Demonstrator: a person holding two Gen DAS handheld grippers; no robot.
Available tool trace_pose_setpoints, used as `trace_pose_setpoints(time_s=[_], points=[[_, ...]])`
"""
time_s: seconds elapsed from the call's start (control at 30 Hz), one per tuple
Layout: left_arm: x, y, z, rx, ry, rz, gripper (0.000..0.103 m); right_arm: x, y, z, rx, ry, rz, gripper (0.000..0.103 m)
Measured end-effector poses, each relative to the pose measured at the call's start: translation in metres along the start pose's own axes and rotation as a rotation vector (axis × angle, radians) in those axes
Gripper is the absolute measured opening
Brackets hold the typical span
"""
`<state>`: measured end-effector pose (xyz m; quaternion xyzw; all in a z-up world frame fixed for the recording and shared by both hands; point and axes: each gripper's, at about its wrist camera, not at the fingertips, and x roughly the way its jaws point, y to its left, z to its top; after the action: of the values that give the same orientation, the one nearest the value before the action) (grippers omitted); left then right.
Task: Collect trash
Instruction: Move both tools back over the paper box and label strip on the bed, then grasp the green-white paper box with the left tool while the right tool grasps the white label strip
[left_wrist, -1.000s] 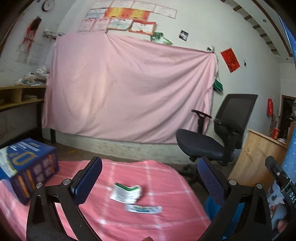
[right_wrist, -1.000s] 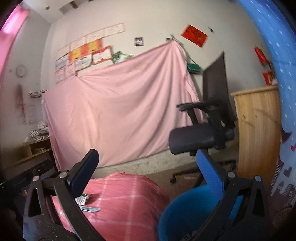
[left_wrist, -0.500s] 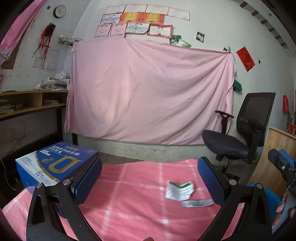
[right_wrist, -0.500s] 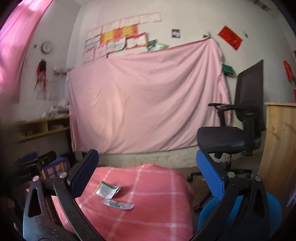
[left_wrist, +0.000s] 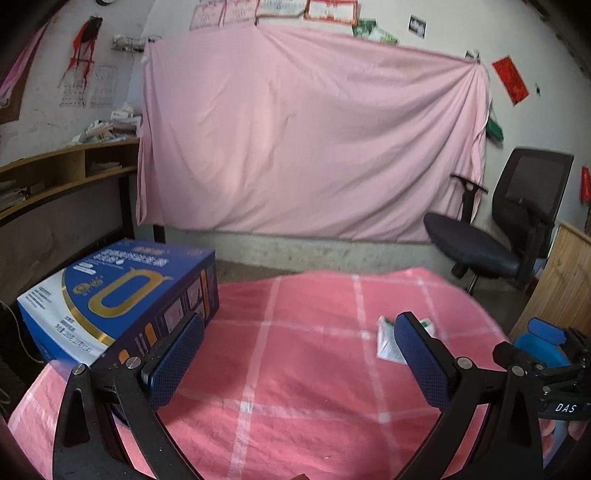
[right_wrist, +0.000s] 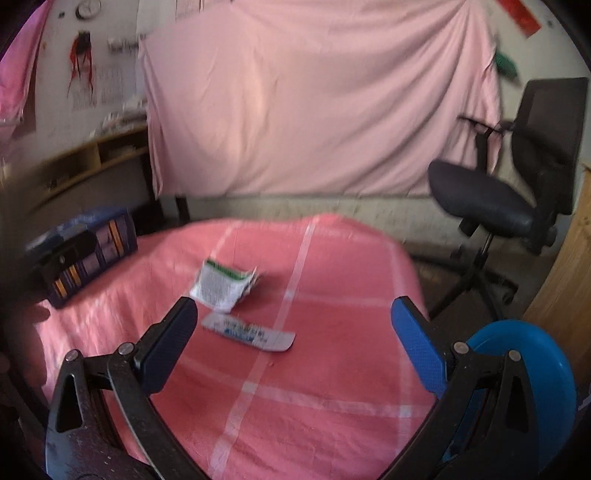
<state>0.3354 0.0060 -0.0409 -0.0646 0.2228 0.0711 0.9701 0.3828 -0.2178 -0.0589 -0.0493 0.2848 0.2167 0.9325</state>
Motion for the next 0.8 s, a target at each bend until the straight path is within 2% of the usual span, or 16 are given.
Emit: trace_pose_setpoints(time_s=[0.07, 0.1, 0.13, 0.23, 0.4, 0.47, 0.57, 0.6, 0.63, 0.73, 0.8], points=[[0.008, 0.001, -0.002, 0.002, 0.034, 0.003, 0.101, 0.014, 0.005, -0.001, -0.022, 0.06, 0.013, 0.103], [0.01, 0.001, -0.002, 0.001, 0.044, 0.007, 0.101, 0.028, 0.011, -0.003, -0.043, 0.123, 0.02, 0.103], [0.013, 0.002, -0.003, -0.001, 0.056, 0.013, 0.101, 0.028, 0.011, -0.003, -0.043, 0.123, 0.02, 0.103], [0.022, 0.007, -0.005, -0.015, 0.09, 0.015, 0.101, 0.056, 0.017, -0.007, -0.082, 0.25, 0.027, 0.103], [0.034, 0.011, -0.007, -0.031, 0.142, 0.015, 0.101, 0.07, 0.028, -0.007, -0.142, 0.297, 0.025, 0.103], [0.037, 0.009, -0.007, -0.034, 0.157, 0.009, 0.101, 0.071, 0.03, -0.006, -0.155, 0.303, 0.043, 0.097], [0.04, 0.009, -0.007, -0.032, 0.175, -0.013, 0.101, 0.067, 0.029, -0.009, -0.143, 0.307, 0.098, 0.075], [0.042, 0.009, -0.007, -0.03, 0.184, -0.03, 0.101, 0.067, 0.029, -0.009, -0.143, 0.307, 0.098, 0.071], [0.044, 0.008, -0.007, -0.031, 0.199, -0.062, 0.1, 0.066, 0.028, -0.01, -0.137, 0.311, 0.108, 0.062], [0.047, 0.006, -0.006, -0.057, 0.222, -0.145, 0.1, 0.058, 0.018, -0.014, -0.109, 0.326, 0.123, 0.049], [0.052, 0.003, -0.003, -0.057, 0.234, -0.188, 0.1, 0.054, 0.01, -0.014, -0.082, 0.324, 0.121, 0.048]])
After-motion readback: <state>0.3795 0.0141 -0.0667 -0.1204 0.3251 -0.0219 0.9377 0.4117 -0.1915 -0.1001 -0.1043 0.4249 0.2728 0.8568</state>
